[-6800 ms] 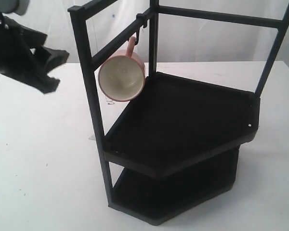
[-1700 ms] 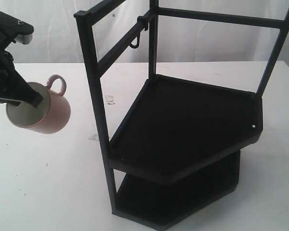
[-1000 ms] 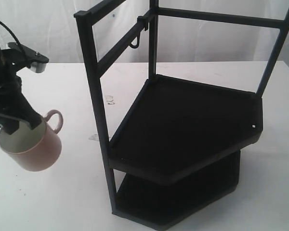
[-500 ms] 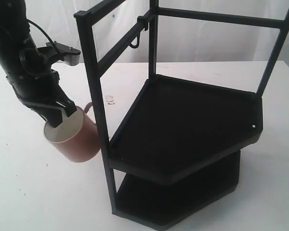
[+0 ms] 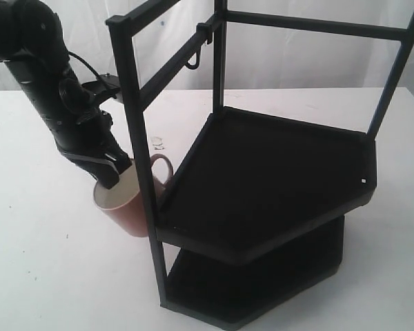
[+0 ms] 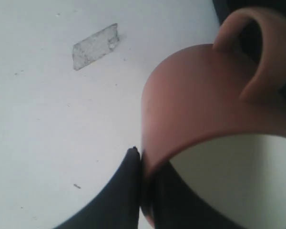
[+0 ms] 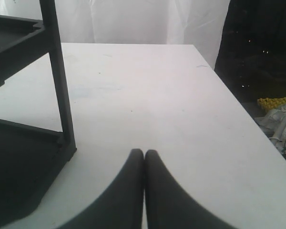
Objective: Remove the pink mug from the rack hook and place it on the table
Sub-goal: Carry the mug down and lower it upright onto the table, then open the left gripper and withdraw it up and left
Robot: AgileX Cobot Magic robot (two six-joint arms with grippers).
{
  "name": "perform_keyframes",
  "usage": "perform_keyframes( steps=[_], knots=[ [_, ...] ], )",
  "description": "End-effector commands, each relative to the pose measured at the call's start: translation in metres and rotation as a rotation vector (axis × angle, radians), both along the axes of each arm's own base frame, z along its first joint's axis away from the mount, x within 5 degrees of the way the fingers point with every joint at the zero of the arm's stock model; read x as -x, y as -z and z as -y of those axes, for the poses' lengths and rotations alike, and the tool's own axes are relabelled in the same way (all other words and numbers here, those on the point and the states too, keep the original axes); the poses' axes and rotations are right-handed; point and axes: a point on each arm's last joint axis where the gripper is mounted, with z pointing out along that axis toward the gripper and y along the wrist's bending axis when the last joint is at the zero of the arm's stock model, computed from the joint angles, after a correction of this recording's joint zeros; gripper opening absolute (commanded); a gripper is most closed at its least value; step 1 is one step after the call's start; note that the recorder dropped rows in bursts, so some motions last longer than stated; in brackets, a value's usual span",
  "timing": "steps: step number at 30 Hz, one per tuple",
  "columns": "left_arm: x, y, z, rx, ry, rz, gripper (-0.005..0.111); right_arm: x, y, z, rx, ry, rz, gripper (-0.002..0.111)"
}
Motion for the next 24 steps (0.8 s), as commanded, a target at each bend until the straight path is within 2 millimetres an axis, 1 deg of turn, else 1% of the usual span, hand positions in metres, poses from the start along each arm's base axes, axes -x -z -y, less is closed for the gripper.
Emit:
perform_keyframes(
  steps=[1, 9, 17, 19, 24],
  knots=[
    [-0.003, -0.002, -0.006, -0.075, -0.014, 0.030, 0.000, 0.000, -0.001, 0.000, 0.000, 0.001, 0.010, 0.000],
    [-0.007, 0.008, -0.007, -0.101, -0.005, 0.025, 0.000, 0.000, -0.001, 0.000, 0.000, 0.001, 0.010, 0.000],
    [-0.009, 0.011, -0.006, -0.102, -0.005, 0.020, 0.001, 0.000, -0.001, 0.000, 0.000, 0.001, 0.010, 0.000],
    [-0.009, 0.011, -0.006, -0.102, -0.005, 0.020, 0.008, 0.000, -0.001, 0.000, 0.000, 0.001, 0.010, 0.000],
    [-0.009, 0.011, -0.006, -0.102, -0.008, 0.019, 0.034, 0.000, -0.001, 0.000, 0.000, 0.001, 0.010, 0.000]
  ],
)
